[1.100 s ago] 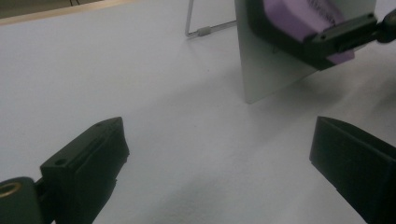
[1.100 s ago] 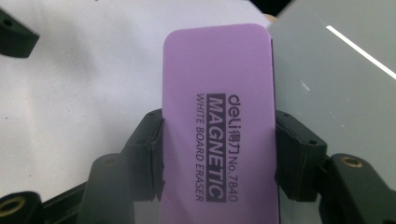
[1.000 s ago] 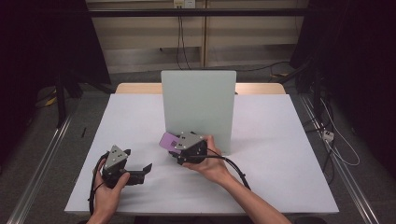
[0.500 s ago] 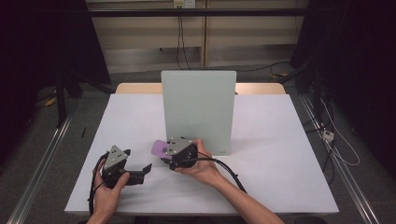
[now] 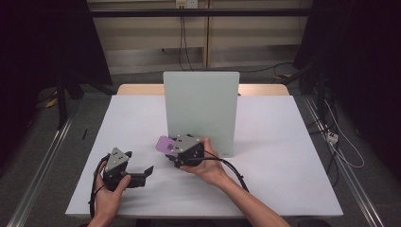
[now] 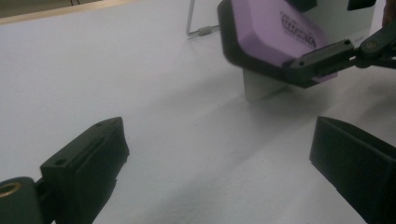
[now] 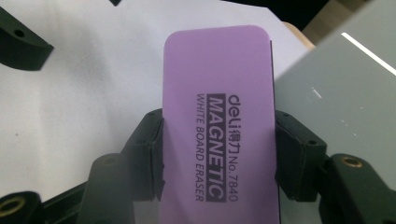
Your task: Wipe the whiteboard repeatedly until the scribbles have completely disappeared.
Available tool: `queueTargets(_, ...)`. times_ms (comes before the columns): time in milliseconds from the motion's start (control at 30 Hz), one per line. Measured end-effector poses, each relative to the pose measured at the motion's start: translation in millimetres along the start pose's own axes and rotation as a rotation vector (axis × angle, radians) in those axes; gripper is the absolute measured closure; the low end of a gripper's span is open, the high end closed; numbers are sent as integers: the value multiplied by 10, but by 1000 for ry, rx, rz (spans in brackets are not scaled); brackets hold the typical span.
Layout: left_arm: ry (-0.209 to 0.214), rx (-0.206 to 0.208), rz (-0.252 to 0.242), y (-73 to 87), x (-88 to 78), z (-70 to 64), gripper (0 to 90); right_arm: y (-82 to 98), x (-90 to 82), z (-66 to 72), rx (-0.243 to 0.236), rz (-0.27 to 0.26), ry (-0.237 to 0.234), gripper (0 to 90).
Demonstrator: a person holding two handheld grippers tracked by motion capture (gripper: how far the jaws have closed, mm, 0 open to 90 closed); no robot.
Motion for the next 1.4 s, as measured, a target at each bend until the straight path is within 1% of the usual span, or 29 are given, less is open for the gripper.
queueTargets(167,2,-6,2,4,3,1,41,7,-204,-149,9,-11,49,415)
queueTargets(200,6,-1,6,3,1,0,41,13,-246,-178,11,-11,57,415)
queueTargets(267,7,3,7,2,4,-1,41,23,-325,-232,16,-16,74,415)
queueTargets(433,7,-2,9,5,11,-6,41,33,-489,-349,22,-17,108,415)
queueTargets(733,8,-6,7,4,7,-3,41,65,-689,-479,31,-16,143,415)
queueTargets(867,10,-5,7,3,10,-4,42,94,-769,-521,47,-14,151,415)
queueTargets(900,9,-4,7,4,12,-2,42,106,-791,-530,57,-14,150,415)
queueTargets(967,7,-7,9,9,19,0,42,136,-837,-549,87,-16,144,415)
queueTargets(1000,8,-1,13,12,19,7,42,150,-859,-556,102,-18,141,415)
queueTargets(1067,7,-8,12,17,21,2,42,175,-893,-565,139,-19,123,415)
queueTargets(1100,8,-5,12,16,20,4,42,187,-906,-571,150,-18,118,415)
queueTargets(1133,7,-8,12,16,17,2,42,199,-921,-575,147,-14,118,415)
queueTargets(1233,9,-4,6,13,9,2,42,220,-967,-579,161,-12,114,414)
queueTargets(1400,4,-14,10,20,3,6,42,263,-1066,-567,178,-6,108,415)
Point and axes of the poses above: each handheld gripper's, and its own axes: x roughly forward along the jaws, y roughly out of its underside, z roughly to its left, the point moved 6 cm from there along x, roughly forward along the jaws, and after that the axes turned 9 degrees about -z, right-handed, at the moved point
